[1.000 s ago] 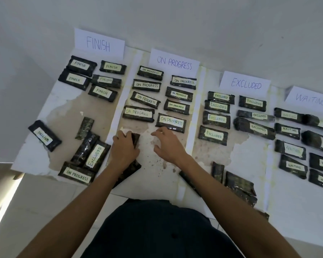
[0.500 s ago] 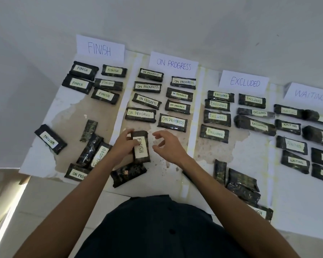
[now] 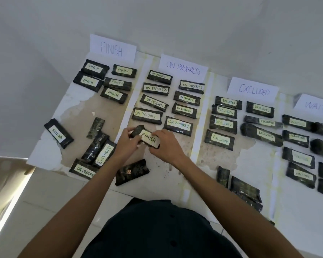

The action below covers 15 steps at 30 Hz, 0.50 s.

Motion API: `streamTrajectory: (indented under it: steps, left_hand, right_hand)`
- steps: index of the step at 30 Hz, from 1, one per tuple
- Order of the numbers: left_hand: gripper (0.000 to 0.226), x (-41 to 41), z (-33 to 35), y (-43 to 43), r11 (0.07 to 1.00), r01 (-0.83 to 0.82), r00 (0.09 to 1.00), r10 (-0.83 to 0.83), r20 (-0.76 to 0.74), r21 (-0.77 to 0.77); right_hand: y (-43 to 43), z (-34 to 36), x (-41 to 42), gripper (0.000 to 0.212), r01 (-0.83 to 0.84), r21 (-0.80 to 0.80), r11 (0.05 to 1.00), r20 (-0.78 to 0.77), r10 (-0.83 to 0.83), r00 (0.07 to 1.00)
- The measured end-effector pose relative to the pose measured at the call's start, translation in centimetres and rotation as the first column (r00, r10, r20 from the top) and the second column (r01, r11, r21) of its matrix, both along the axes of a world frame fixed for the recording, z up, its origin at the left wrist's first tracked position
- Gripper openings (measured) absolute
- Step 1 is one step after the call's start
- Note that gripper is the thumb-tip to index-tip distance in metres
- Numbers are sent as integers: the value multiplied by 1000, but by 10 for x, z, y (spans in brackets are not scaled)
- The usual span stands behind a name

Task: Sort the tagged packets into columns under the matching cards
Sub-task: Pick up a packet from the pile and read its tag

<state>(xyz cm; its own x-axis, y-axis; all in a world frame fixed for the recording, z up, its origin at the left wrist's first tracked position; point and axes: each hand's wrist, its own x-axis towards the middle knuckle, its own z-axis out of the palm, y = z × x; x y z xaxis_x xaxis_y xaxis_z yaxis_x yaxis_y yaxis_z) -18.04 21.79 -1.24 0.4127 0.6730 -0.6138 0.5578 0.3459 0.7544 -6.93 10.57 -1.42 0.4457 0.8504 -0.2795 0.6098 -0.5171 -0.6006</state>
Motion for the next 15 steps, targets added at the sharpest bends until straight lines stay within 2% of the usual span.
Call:
streamTrajectory:
  steps: [3, 8, 11, 15]
  left_hand:
    - [37, -12, 4, 22, 962, 88, 995, -72, -70, 257]
    - [43, -37, -3, 75, 851, 201, 967, -94, -237, 485]
    - [40, -52, -13, 109, 802, 242, 949, -78, -305, 547]
    - [42, -68, -28, 153, 808, 296, 915, -86, -395, 510]
  right_hand:
    - [26, 2, 9, 53, -61, 46, 997, 39, 59, 998]
    - [90, -2, 6, 49, -142, 89, 986, 95, 134, 986]
    - [130, -6, -5, 48, -176, 100, 979, 131, 162, 978]
    - [176, -19, -20, 49, -192, 73, 979, 176, 177, 968]
